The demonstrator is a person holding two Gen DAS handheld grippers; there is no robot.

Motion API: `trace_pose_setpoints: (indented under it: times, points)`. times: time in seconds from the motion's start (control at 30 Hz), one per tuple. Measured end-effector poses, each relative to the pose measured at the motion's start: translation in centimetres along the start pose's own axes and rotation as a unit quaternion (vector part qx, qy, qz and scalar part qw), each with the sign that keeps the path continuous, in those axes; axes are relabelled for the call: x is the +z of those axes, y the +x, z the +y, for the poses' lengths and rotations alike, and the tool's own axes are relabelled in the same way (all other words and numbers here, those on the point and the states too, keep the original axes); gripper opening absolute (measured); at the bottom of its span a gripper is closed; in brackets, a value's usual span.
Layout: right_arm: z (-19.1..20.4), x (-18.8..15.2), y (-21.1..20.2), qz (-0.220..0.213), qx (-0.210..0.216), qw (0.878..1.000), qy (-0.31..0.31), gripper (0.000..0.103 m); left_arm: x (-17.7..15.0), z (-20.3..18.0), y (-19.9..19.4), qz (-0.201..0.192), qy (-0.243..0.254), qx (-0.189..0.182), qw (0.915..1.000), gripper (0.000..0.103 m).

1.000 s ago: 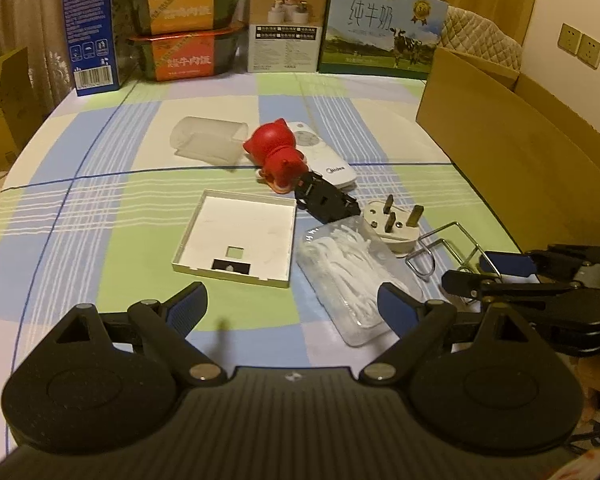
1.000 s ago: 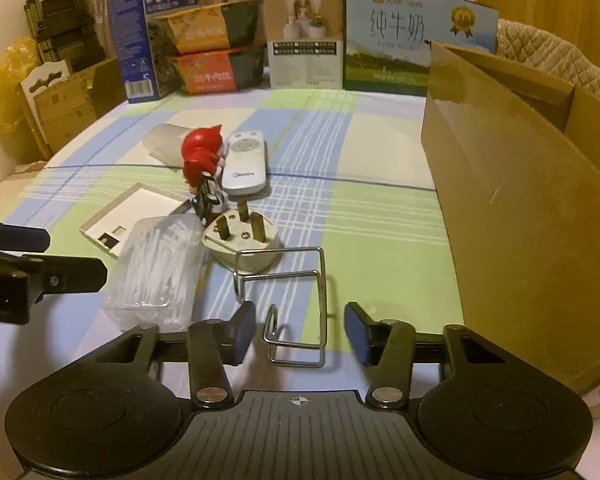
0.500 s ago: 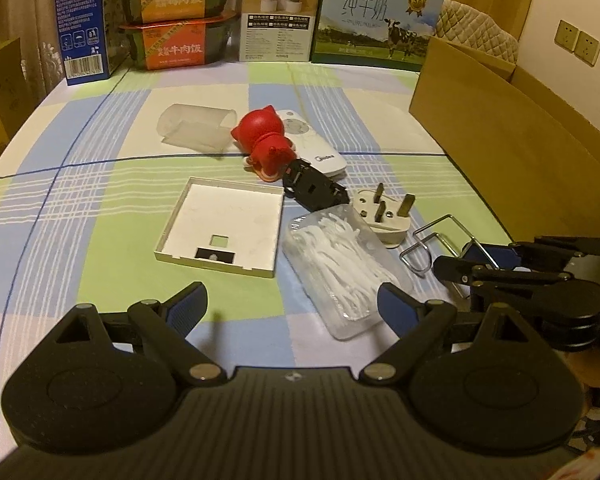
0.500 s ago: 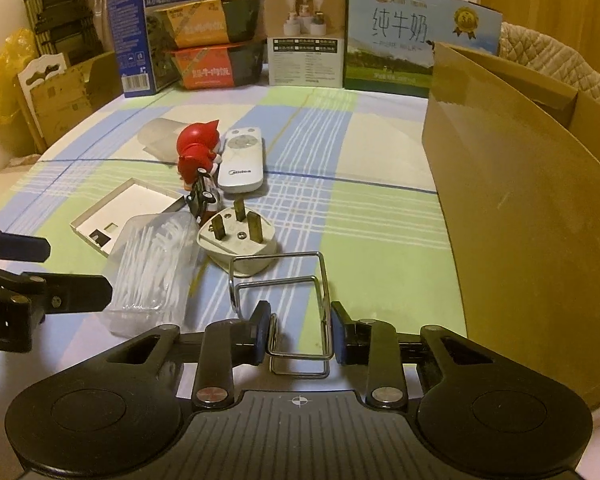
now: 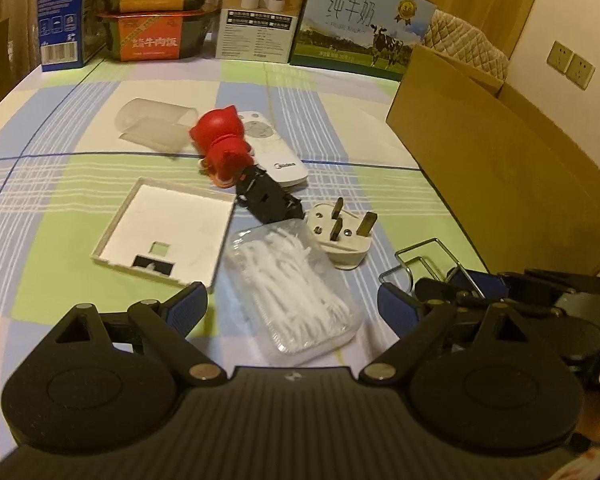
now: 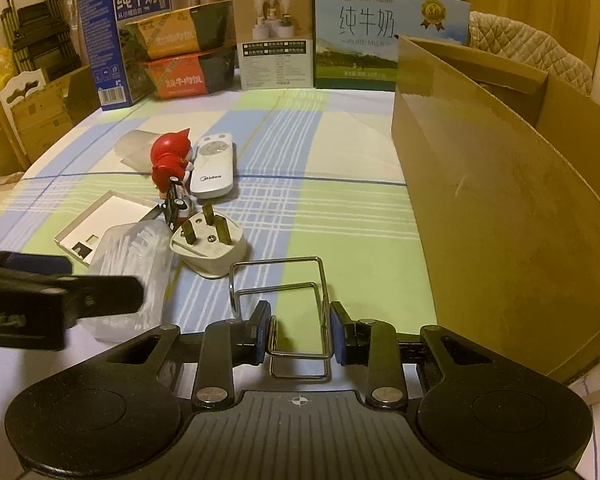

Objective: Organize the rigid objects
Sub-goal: 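Grasp the wire metal holder with the right tool while the left tool grasps the floss-pick box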

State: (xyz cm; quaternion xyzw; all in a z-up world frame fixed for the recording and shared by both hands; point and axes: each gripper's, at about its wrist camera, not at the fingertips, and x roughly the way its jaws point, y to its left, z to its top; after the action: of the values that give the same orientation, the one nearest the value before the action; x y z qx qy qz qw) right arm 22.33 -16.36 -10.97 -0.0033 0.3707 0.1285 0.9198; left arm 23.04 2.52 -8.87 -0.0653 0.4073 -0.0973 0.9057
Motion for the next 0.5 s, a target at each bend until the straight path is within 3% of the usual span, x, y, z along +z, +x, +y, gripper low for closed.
trace_pose_setpoints:
  times: [0.17, 0.27, 0.33, 0.5]
  points:
    - [-0.3, -0.2, 0.1, 0.006, 0.004, 1.0, 0.007, 0.028, 0.1, -0.4, 0.9, 0.009, 0.022, 0.021, 0.9995, 0.08]
    - [-0.3, -0.3, 0.0, 0.007, 0.006, 1.0, 0.007, 0.028, -0.2, -0.3, 0.1, 0.014, 0.037, 0.02, 0.999, 0.067]
    - [-0.3, -0.4, -0.2, 0.012, 0.013, 1.0, 0.01, 0.028, -0.7, -0.2, -0.5, 0.022, 0.055, 0.019, 0.998, 0.053]
    - [0.1, -0.7, -0.9, 0.022, 0.031, 0.999, 0.012, 0.028, -1.9, 0.1, -1.9, 0.031, 0.077, 0.029, 0.9962, 0.052]
